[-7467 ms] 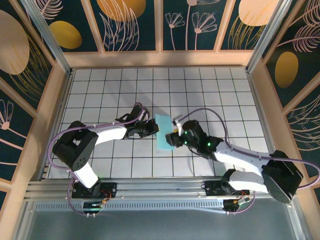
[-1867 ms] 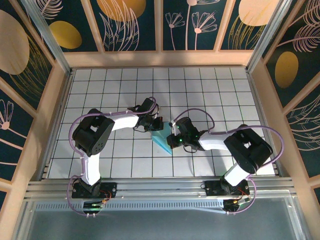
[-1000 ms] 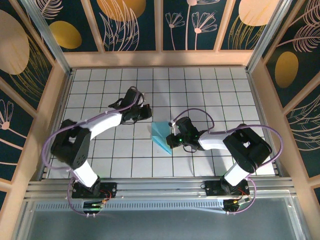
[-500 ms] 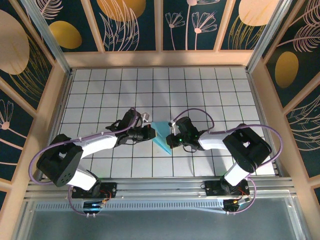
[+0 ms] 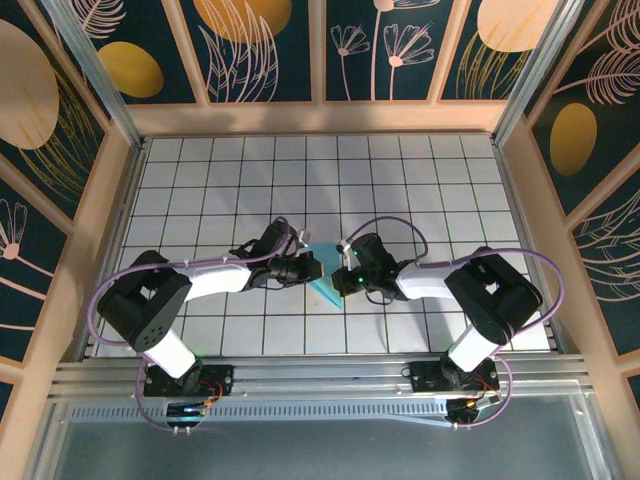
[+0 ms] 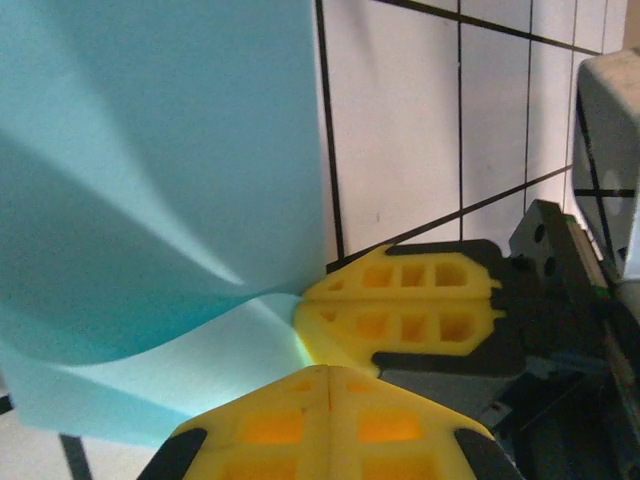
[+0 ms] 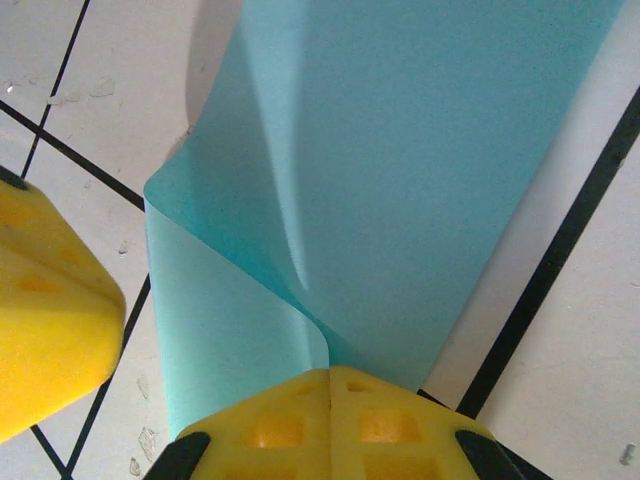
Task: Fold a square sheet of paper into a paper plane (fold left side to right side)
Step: Third fold the triangle at the center of the table.
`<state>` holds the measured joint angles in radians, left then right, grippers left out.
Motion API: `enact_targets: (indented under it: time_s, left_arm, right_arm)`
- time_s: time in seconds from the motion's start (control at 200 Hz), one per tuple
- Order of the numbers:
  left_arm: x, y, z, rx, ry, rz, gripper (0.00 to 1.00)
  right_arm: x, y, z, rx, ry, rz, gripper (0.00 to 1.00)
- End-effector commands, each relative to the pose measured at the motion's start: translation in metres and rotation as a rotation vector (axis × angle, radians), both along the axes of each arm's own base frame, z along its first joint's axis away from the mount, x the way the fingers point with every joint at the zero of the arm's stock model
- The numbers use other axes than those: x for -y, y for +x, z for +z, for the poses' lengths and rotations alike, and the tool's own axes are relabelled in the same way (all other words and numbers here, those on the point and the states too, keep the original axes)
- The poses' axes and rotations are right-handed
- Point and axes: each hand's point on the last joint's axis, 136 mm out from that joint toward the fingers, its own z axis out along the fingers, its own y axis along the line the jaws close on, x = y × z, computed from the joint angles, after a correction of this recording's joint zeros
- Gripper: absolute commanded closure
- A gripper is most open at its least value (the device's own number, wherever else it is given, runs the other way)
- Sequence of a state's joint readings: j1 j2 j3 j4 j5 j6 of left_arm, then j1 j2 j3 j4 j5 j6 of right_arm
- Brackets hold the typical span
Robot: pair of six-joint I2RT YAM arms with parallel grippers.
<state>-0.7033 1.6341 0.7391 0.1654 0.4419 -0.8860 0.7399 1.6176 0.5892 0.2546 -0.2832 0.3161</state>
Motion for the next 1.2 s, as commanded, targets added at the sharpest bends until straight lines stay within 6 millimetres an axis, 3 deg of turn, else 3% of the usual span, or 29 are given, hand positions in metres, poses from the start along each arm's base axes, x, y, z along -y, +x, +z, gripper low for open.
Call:
enact_targets:
  time_s: [0.0, 0.47, 1.196]
  left_arm:
    - [0.011, 0.006, 0.005, 0.006, -0.029, -0.01, 1.0]
    - [-0.007, -0.004, -0.031, -0.048, 0.096, 0.005, 1.0]
    - [-0.023, -0.013, -0.048, -0.072, 0.171, 0.019, 1.0]
  right_arm:
    - [0.018, -0.015, -0.03, -0.083, -0.105, 0.005, 1.0]
    - [0.018, -0.014, -0.031, -0.084, -0.114, 0.009, 1.0]
    - [0.017, -0.013, -0.031, -0.085, -0.119, 0.013, 1.0]
